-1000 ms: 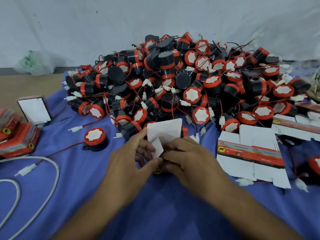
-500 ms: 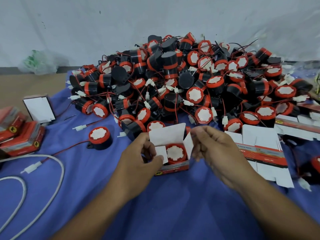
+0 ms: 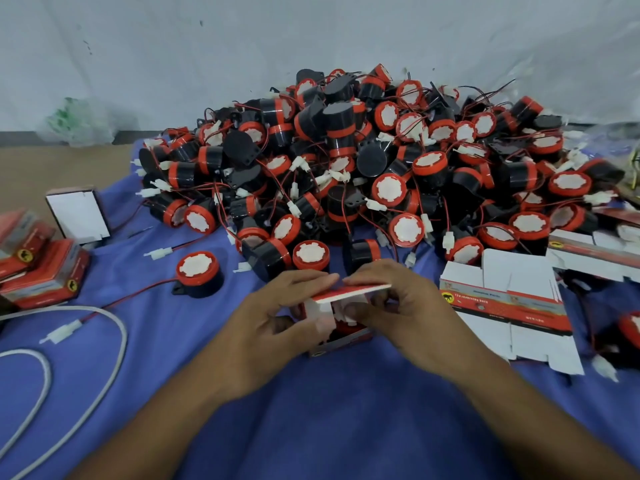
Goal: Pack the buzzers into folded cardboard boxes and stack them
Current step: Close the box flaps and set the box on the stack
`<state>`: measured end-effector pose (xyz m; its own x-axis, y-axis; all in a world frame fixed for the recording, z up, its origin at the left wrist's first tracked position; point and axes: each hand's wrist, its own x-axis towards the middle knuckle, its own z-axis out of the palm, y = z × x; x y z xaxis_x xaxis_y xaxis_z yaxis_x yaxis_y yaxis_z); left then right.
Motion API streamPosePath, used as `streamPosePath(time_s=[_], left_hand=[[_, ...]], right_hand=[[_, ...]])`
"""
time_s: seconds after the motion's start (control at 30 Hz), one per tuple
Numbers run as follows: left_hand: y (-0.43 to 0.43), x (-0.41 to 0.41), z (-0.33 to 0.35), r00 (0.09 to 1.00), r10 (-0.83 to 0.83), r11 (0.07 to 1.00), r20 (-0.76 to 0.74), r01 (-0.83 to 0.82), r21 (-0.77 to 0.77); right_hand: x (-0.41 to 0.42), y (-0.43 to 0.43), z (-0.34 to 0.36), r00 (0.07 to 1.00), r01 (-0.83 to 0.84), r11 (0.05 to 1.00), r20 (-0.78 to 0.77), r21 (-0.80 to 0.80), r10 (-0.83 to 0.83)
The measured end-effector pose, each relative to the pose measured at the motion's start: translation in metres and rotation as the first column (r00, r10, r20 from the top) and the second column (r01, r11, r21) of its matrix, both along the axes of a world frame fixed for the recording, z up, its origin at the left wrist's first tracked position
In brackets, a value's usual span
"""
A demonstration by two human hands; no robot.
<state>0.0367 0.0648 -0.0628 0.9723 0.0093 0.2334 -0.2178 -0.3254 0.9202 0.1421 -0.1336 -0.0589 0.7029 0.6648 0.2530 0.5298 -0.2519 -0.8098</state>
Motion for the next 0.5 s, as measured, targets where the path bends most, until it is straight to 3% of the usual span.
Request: streamPosePath(time_s=[0.1, 0.17, 0.23, 0.3, 0.37, 0.5], left_hand=[[0.0, 0.0, -0.001, 1.0, -0.011, 0.999, 0.003, 0.011, -0.038], [-0.001, 0.003, -0.005, 0.997, 0.072, 0.996, -0.018, -0.071, 0.057], [0.001, 0.004, -0.01, 0.993, 0.107, 0.99, -0.044, -0.102, 0.099], [0.005, 0.003, -0.011, 0.994, 0.084, 0.989, -0.066, -0.075, 0.13], [0.007, 0.001, -0.011, 0.997, 0.061, 0.973, -0.043, -0.05, 0.225], [0.006, 0.001, -0.01, 0.99, 0.109, 0.913, 0.093, -0.136, 0.385]], right_hand=[[0.004, -0.007, 0.002, 0.963, -0.094, 0.978, 0.231, -0.188, 0.137], [0.001, -0.01, -0.002, 0.936, -0.173, 0.911, 0.226, -0.374, 0.27], [-0.001, -0.015, -0.004, 0.923, -0.178, 0.87, 0.23, -0.459, 0.31], [0.0, -0.016, -0.003, 0.917, -0.14, 0.896, 0.286, -0.422, 0.278], [0.003, -0.016, 0.0, 0.941, -0.146, 0.932, 0.245, -0.333, 0.235], [0.004, -0.012, -0.001, 0.965, -0.135, 0.973, 0.198, -0.19, 0.173]])
